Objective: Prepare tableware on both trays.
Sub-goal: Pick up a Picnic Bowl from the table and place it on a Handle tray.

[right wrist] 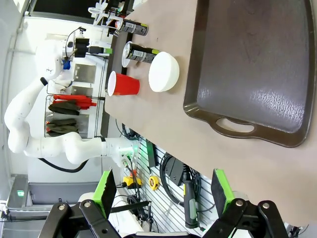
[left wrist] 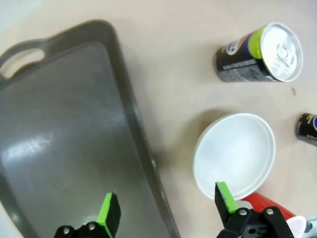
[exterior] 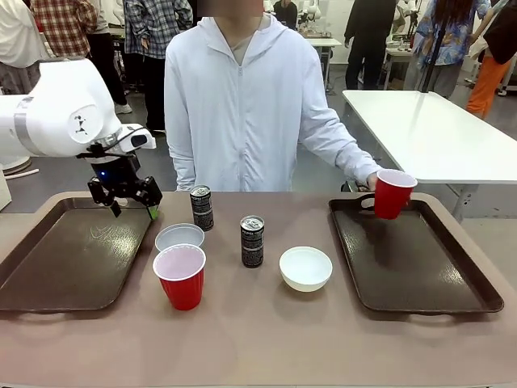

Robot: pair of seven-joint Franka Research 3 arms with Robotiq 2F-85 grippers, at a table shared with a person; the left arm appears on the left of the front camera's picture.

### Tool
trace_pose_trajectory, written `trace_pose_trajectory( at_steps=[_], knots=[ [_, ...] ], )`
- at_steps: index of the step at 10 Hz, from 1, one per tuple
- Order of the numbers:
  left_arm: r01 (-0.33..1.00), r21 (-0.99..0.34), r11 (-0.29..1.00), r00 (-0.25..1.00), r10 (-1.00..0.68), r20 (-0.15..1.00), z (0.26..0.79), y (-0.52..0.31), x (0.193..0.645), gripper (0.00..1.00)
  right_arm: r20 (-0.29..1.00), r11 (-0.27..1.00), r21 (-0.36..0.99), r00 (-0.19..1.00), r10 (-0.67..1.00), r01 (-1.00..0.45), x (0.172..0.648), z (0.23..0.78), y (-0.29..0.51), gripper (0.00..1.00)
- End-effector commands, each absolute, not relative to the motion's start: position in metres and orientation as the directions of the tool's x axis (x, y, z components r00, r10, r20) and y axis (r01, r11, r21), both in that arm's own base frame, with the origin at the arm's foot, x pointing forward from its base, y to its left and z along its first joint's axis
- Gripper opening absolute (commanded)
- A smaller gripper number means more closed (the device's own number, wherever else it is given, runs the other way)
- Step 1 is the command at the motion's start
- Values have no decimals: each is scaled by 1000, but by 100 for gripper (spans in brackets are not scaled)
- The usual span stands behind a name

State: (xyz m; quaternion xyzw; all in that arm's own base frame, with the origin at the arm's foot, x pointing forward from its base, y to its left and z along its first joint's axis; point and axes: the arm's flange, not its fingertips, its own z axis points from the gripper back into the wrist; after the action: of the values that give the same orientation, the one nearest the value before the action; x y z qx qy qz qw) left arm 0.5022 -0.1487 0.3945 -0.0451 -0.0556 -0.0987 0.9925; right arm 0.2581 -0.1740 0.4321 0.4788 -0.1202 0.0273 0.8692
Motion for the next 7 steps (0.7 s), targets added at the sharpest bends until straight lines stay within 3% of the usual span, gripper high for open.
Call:
trace_pose_trajectory(
  at_steps=[1,5,6,7],
  knots=[
    [235,-32,972,964,-229,132,373,-164,513,100,241,530,831,968,-68,-170,258,431,-175,100],
    [225,-23,974,971,-222,93,340,-188,526,100,241,530,831,968,-68,-170,258,431,-175,100],
    [235,-40,971,967,-229,113,340,-192,525,85,241,530,831,968,-68,-170,258,431,-175,100],
    [240,-40,970,965,-234,119,343,-197,524,82,241,530,831,968,-68,-170,258,431,-175,100]
  ],
)
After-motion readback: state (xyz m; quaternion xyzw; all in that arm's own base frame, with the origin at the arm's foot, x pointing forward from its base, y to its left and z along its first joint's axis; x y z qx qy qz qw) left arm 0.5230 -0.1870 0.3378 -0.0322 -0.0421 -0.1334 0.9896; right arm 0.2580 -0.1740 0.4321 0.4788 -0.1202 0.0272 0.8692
